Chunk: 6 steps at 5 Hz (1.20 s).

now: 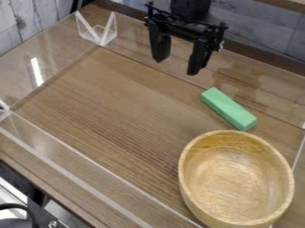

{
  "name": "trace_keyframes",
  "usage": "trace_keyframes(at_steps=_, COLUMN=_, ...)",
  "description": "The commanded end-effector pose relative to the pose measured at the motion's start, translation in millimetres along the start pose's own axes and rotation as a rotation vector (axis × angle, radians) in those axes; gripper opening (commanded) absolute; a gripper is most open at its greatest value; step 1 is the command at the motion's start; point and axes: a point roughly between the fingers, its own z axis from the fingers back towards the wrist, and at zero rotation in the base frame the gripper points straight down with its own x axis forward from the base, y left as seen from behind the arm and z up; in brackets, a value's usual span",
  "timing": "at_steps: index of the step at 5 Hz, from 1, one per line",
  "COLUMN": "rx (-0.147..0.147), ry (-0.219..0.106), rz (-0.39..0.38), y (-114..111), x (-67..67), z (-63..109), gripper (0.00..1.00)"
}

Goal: Put green object into wooden bowl

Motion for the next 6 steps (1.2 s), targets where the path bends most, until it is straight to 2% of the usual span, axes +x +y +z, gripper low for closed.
trace_keyframes(at_steps=1, rx=-0.011, ry=0.03, rz=0.084, y=-5, x=0.1, z=-20.7, gripper=1.0)
trace_keyframes(at_steps=2, rx=-0.053, ry=0.03, rz=0.248, y=-29, x=5.2, z=-34.6, gripper=1.0)
trace_keyframes(at_steps=3, rx=-0.104, ry=0.01, rz=0.423, y=-56, x=22.0, z=-48.4, gripper=1.0)
trace_keyframes(at_steps=4, rx=-0.151, ry=-0.011, rz=0.571, y=-74, x=45.2, z=-54.2, gripper=1.0)
trace_keyframes(at_steps=5, rx=-0.185, ry=-0.041, rz=0.715, y=-78, x=60.5, z=-58.5, gripper=1.0)
trace_keyframes(at_steps=6, rx=-0.2, ry=-0.063, rz=0.88, y=-75, x=66.2, z=-61.8, gripper=1.0)
